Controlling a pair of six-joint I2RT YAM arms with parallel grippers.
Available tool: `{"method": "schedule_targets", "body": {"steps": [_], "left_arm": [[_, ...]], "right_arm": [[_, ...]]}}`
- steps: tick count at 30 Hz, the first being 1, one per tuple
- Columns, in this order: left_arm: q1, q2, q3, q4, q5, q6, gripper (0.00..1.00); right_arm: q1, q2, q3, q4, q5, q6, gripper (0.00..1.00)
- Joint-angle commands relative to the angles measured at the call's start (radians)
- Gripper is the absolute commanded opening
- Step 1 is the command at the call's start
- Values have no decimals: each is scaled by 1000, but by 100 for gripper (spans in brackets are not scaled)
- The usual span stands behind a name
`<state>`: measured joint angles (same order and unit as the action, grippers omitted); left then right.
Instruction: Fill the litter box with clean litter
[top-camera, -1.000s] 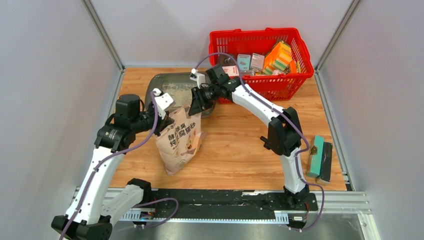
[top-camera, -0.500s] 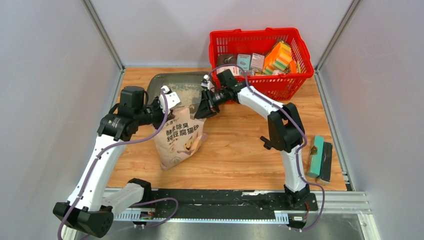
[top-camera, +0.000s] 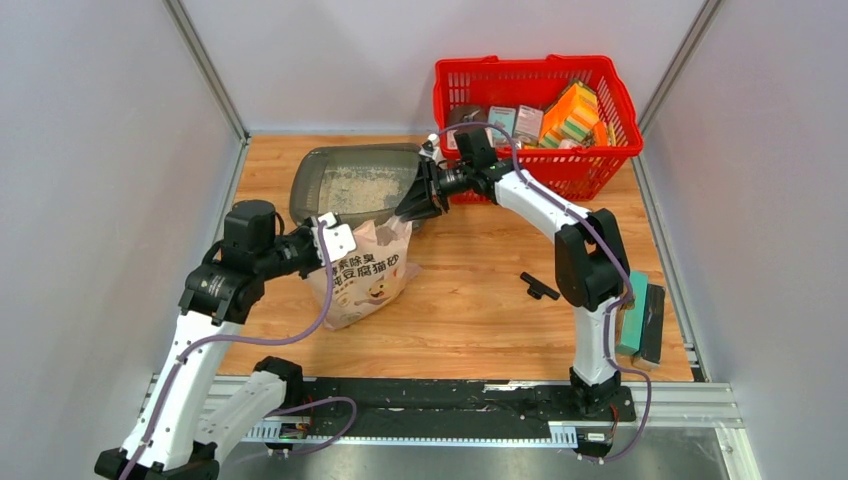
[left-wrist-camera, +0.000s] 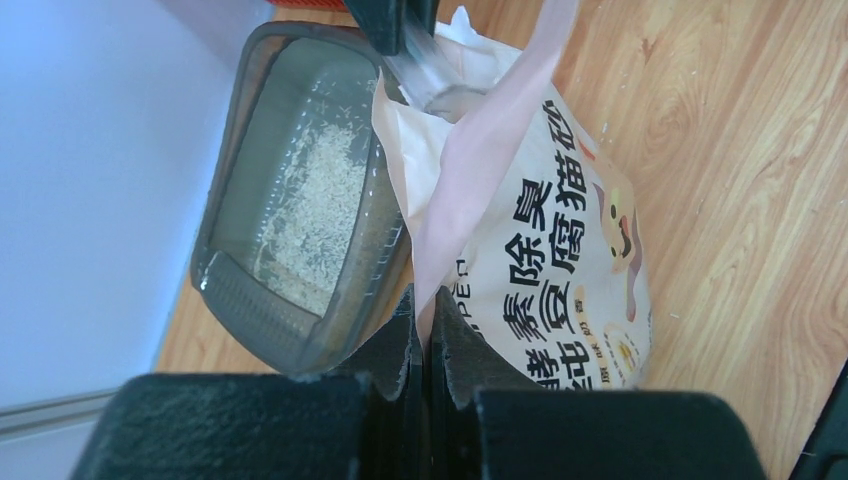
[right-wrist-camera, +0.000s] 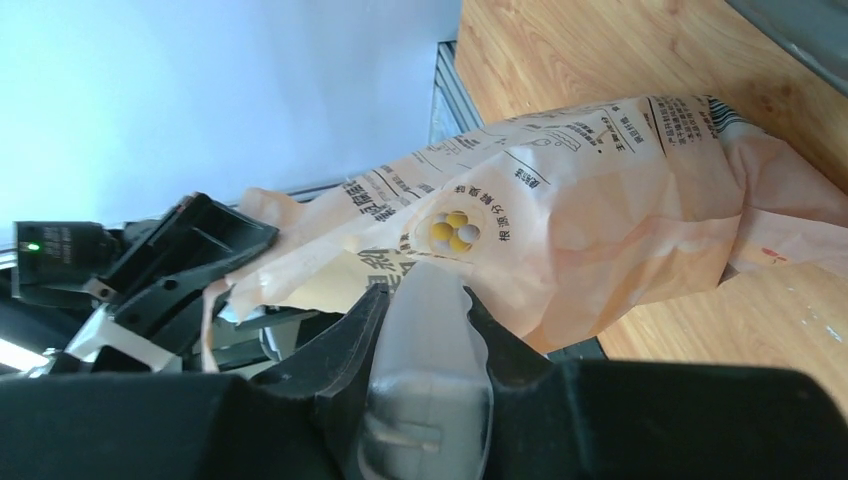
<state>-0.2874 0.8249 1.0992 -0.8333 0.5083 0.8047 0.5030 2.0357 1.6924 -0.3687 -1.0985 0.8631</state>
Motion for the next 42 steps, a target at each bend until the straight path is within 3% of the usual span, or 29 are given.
{"method": "schedule_targets", "body": {"steps": [1, 5, 14, 19, 27, 37, 42], "left_arm": [[-13, -76, 19, 229, 22, 82, 0], [-21, -69, 16, 234, 7, 70, 0], [-22, -98, -7, 232, -79, 119, 0], [-22, -115, 7, 221, -100, 120, 0], [-22, -119, 11, 203, -96, 114, 0], [-22, -144, 8, 204, -111, 116, 0], [-22, -156, 1, 209, -122, 129, 0]], "right_arm": [[-64, -98, 6, 192, 44, 87, 0], [-64, -131, 10, 177, 135, 45, 0], [-84, -150, 42, 156, 184, 31, 0], [-60, -213, 69, 27, 299, -165, 0], [-47, -221, -73, 252, 281, -21, 0], [-72, -224, -105, 298, 258, 46, 0], [-67, -220, -195, 405, 244, 132, 0]]}}
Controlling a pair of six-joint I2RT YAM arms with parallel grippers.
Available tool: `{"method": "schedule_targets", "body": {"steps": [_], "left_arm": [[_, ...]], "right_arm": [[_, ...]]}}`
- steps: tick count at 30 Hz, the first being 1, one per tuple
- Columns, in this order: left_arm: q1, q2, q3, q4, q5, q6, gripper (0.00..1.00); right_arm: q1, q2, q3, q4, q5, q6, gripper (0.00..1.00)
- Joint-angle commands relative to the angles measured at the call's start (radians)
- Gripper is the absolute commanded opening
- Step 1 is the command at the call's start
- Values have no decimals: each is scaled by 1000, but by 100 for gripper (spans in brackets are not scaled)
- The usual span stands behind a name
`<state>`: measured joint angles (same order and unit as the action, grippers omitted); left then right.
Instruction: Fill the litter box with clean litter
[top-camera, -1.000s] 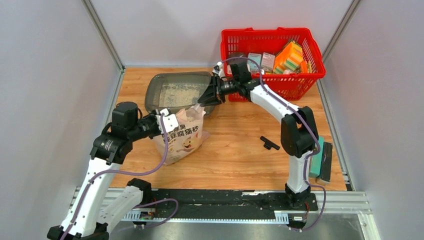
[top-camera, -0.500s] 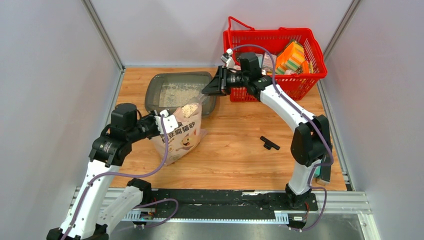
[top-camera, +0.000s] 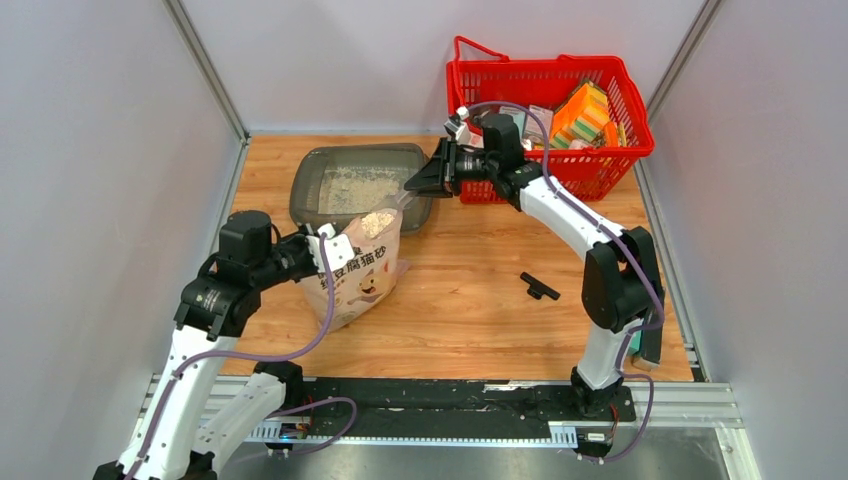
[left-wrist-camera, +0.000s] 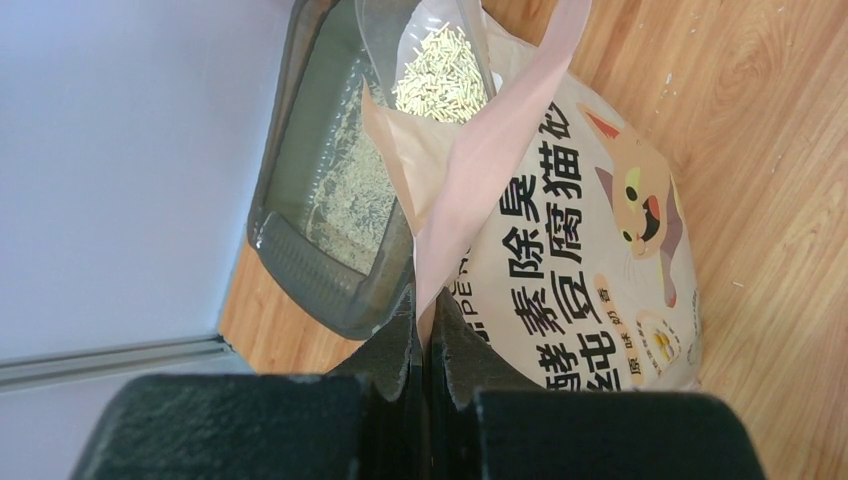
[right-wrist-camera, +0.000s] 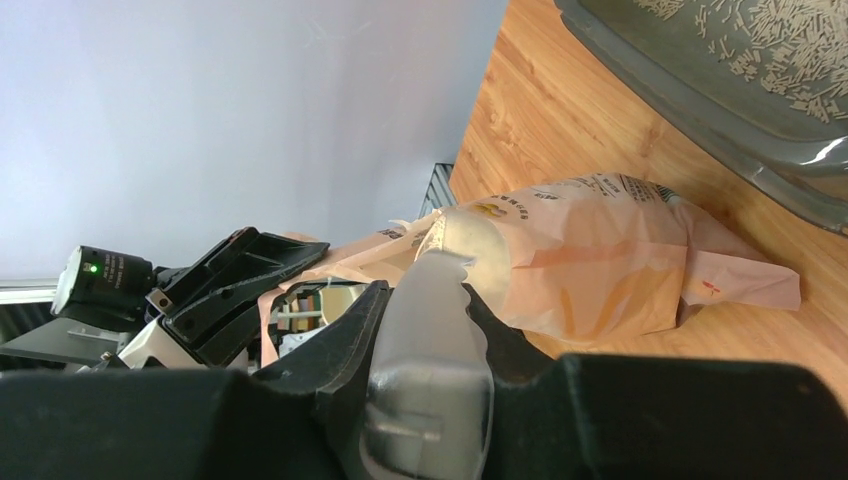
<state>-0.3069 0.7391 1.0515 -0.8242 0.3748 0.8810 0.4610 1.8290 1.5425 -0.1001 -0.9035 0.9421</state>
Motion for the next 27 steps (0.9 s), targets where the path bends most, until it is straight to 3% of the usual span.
{"method": "schedule_targets", "body": {"steps": [1, 10, 27], "left_arm": [[-1, -73, 47, 203, 9, 53, 0], [-1, -87, 50, 201, -16, 50, 0], [-1, -142, 56, 129, -90, 69, 0]], "right_arm": [[-22, -17, -47, 135, 52, 47, 0], [13, 3, -41, 117, 69, 9, 0], [76, 105, 37, 232, 43, 87, 0]]}}
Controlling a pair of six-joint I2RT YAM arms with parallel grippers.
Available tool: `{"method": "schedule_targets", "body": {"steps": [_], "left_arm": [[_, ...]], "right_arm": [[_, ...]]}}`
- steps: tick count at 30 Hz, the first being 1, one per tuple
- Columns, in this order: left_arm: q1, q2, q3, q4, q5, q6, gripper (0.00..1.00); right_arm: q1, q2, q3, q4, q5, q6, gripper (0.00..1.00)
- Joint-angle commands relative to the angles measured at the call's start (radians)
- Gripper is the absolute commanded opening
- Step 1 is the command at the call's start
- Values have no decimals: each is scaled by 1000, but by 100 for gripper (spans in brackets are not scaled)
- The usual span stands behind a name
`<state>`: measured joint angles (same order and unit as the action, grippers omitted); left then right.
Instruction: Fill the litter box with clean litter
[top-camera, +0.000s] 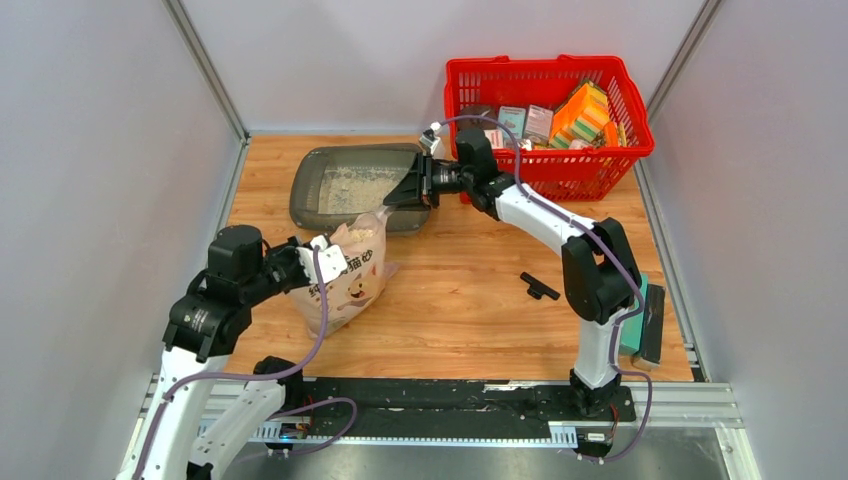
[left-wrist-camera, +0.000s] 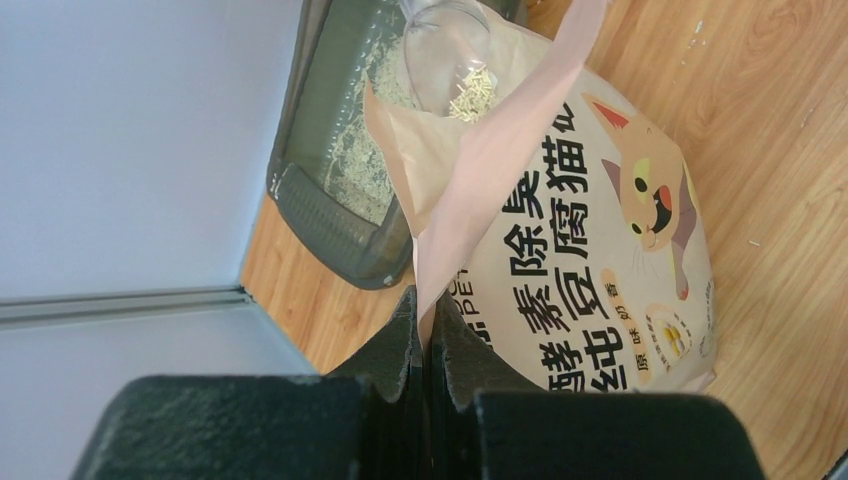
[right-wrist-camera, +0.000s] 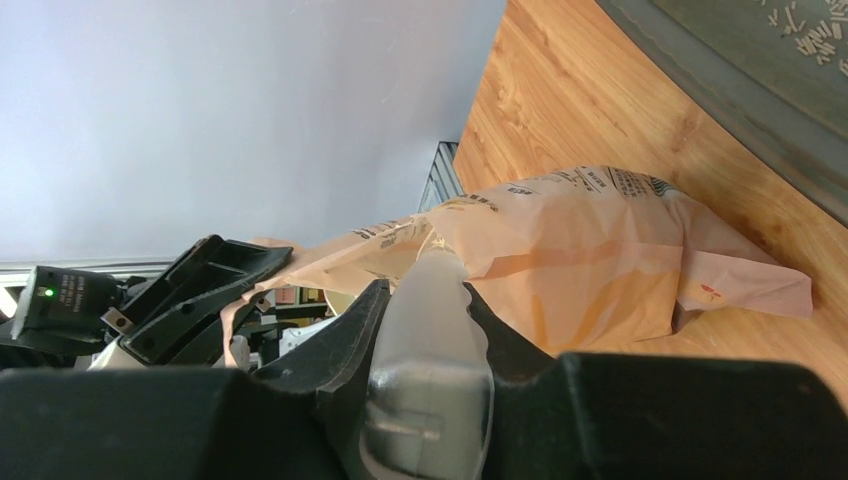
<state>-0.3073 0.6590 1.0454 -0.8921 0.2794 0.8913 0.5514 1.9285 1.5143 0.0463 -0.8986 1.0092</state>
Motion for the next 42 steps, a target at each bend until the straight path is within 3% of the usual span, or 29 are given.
{"method": "schedule_targets", "body": {"steps": [1, 30, 38, 42], "left_arm": [[-3, -62, 64, 191, 17, 63, 0], [-1, -50, 50, 183, 7, 63, 0], [-1, -45, 42, 182, 15, 58, 0], [-1, -38, 47, 180, 29, 32, 0]], "right_arm": [[-18, 3, 73, 89, 41, 34, 0], [-126, -68, 127, -8, 44, -50, 0], [-159, -65, 132, 4, 29, -8, 0], [-143, -89, 171, -40, 47, -131, 0]]}}
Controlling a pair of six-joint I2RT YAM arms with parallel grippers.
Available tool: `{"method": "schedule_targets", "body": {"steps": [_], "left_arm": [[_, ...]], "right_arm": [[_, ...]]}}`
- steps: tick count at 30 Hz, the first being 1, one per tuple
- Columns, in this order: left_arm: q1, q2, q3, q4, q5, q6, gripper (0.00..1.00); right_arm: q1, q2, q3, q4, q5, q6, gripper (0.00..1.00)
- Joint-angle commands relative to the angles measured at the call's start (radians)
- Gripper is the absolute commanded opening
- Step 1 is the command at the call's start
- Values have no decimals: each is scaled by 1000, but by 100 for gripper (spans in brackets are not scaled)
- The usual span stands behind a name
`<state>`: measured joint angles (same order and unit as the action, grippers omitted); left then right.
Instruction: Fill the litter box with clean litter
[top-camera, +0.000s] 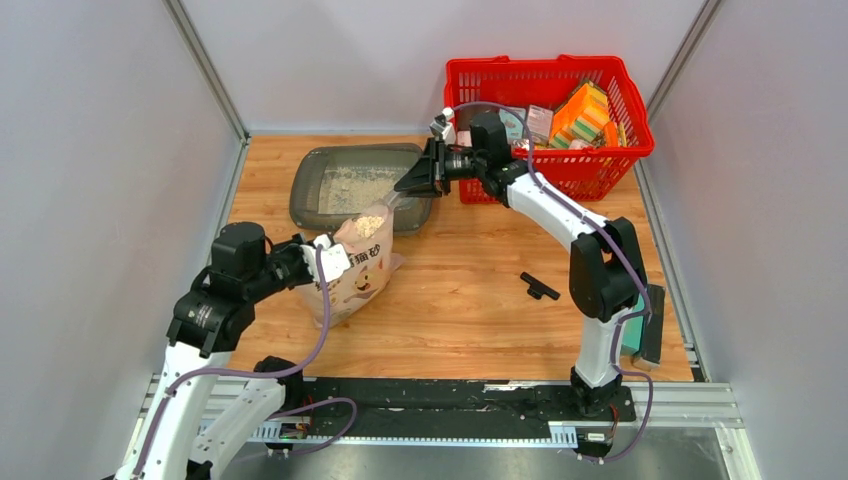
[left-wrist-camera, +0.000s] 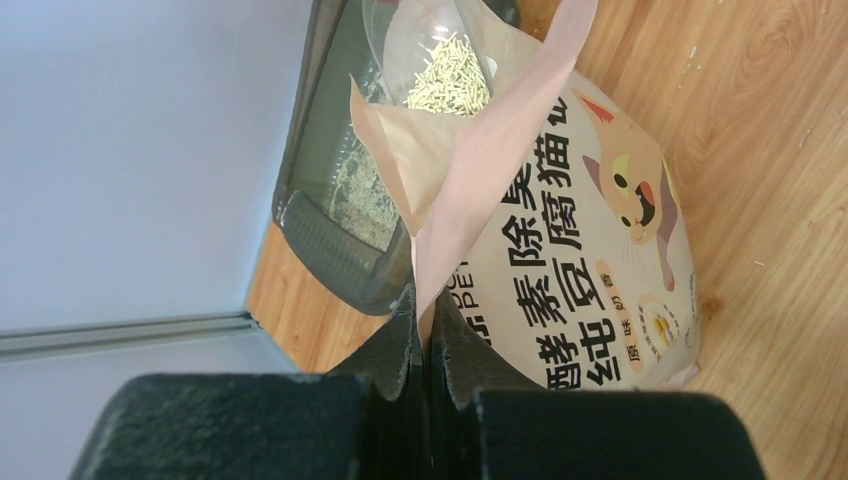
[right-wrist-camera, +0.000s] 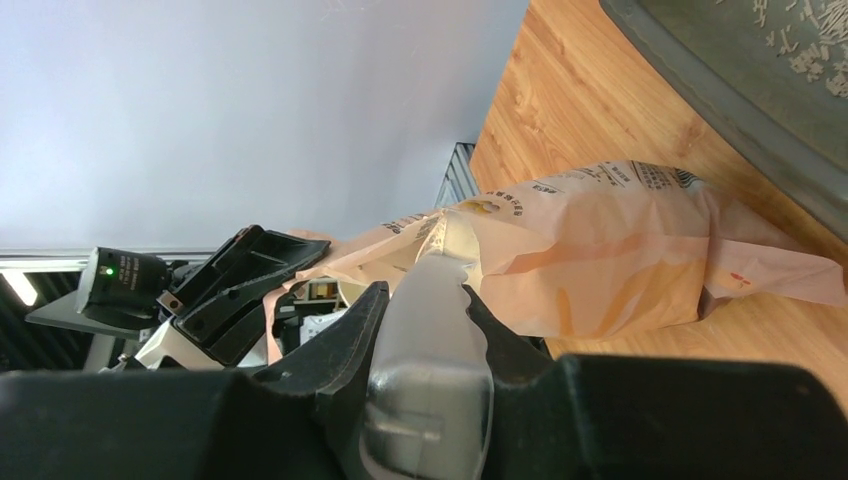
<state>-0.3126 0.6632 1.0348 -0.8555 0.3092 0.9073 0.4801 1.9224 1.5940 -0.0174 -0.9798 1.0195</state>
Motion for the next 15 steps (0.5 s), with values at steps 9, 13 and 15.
{"method": "schedule_targets", "body": {"steps": [9, 13, 15], "left_arm": [[1, 10, 57, 213, 90, -145, 0], [1, 41, 54, 256, 110, -194, 0], [3, 56, 57, 271, 116, -211, 0]], "right_arm": [[-6, -77, 149, -142, 231, -259, 0], [-9, -68, 153, -141, 233, -246, 0], [-9, -66, 156, -144, 233, -248, 0]]}}
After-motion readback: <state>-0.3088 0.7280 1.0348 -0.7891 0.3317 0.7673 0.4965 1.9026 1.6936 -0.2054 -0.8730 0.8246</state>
